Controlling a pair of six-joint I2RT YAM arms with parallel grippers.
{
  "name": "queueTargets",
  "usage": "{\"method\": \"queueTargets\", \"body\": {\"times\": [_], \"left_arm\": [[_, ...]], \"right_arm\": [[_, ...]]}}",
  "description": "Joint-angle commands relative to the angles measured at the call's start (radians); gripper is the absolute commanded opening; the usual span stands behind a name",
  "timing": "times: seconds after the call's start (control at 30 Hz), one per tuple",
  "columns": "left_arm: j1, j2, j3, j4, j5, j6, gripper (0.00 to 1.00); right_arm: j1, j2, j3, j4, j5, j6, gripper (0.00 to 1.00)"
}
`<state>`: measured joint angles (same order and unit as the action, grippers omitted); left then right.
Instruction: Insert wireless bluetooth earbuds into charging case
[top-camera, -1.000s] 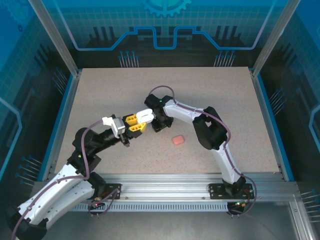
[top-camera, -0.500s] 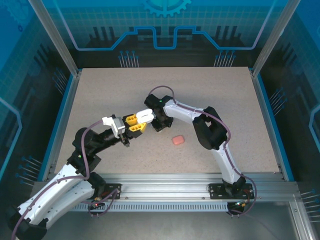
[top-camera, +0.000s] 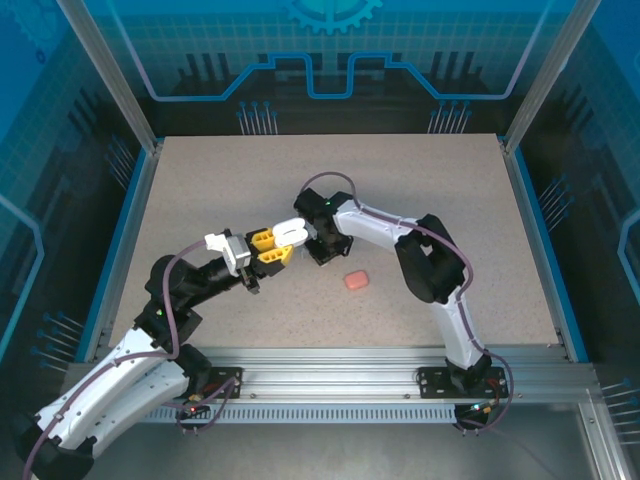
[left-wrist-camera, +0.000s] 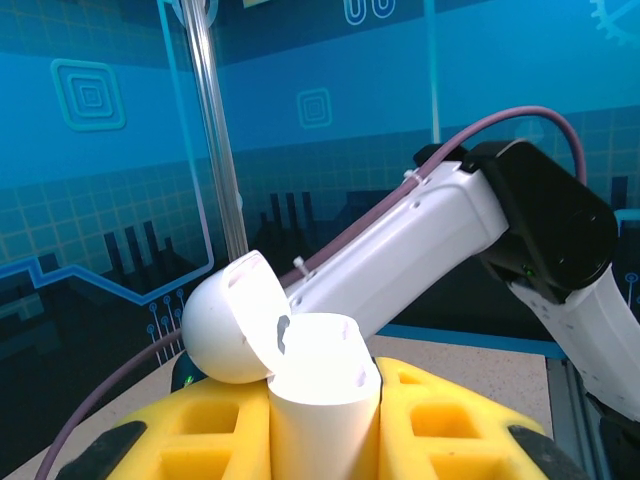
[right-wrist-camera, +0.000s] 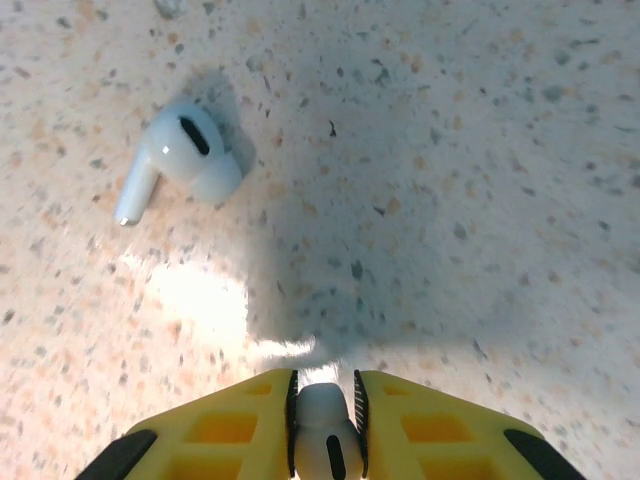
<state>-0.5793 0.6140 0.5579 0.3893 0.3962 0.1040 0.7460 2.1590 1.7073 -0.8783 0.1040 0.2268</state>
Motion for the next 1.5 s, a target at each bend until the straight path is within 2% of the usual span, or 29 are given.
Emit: {"method": "queueTargets", "body": {"times": [0.0,0.3,0.6,0.97,1.2,1.47], "left_arm": [[-0.008,-0.007,-0.009,0.014,-0.008,-0.019,0.0],[-0.009,0.055,-0.019,0.078,-0.003,-0.087,0.0],[-0.009,0.154,-0.017,0.164,0.003,-0.171,0.0],[-0.009,0.247,0.027,0.193,0.029,-0.219,0.0],[-0.009,0.277,0.031,0.224,0.041,-0.231,0.0],[-0.009,0.276,0.028,0.232,0.05,-0.233,0.0]], "right_arm": [[-0.02,-0.119,-0.038,0.0,0.013,-0.054,0.23],[-0.066,-0.466,-0.243,0.077,0.069,-0.168,0.22],[-0.066,-0.756,-0.329,0.148,0.101,-0.337,0.22],[0.04,-1.003,-0.389,0.33,0.11,-0.658,0.23],[0.133,-1.065,-0.425,0.431,0.12,-0.816,0.23],[0.215,-0.998,-0.372,0.438,0.169,-0.927,0.23]]}}
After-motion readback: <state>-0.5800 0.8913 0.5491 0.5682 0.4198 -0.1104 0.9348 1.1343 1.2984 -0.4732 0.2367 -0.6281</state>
